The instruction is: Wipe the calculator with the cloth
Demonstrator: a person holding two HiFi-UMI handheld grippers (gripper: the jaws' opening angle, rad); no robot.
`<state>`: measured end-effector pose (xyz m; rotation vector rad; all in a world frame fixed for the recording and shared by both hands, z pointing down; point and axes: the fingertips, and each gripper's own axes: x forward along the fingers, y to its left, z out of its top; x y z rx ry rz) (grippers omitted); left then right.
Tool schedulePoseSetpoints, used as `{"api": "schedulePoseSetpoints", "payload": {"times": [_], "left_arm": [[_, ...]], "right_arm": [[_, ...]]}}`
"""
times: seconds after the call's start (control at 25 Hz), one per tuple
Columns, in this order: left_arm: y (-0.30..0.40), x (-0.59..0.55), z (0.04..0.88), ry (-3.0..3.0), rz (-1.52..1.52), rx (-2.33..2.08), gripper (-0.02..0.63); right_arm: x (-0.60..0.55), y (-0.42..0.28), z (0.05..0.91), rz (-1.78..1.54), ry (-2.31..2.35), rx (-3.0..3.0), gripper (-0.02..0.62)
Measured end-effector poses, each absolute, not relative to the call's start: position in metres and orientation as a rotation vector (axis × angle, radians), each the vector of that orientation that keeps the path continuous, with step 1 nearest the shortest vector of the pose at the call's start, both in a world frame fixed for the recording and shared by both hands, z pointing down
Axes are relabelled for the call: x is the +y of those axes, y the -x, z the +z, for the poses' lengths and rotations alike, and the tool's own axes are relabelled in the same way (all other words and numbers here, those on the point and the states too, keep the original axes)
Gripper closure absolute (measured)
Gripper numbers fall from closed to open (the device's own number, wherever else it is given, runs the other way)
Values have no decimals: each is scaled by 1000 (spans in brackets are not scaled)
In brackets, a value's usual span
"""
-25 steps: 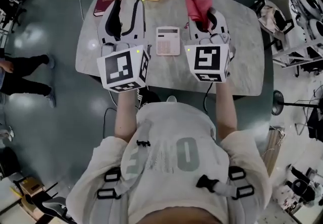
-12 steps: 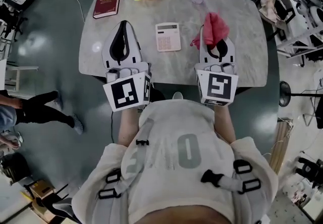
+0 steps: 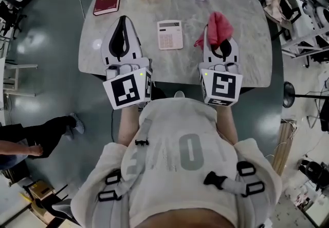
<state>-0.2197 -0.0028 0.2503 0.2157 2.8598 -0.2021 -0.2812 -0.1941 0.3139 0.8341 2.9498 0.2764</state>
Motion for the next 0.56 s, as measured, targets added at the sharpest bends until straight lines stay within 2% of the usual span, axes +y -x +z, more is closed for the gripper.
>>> {"api": "schedulePoseSetpoints", "payload": {"times": [0.56], "left_arm": [[225,-1,255,-227,-217,2857,585]], "right_arm": [[-193,287,322,273,-874,2951,540]]}}
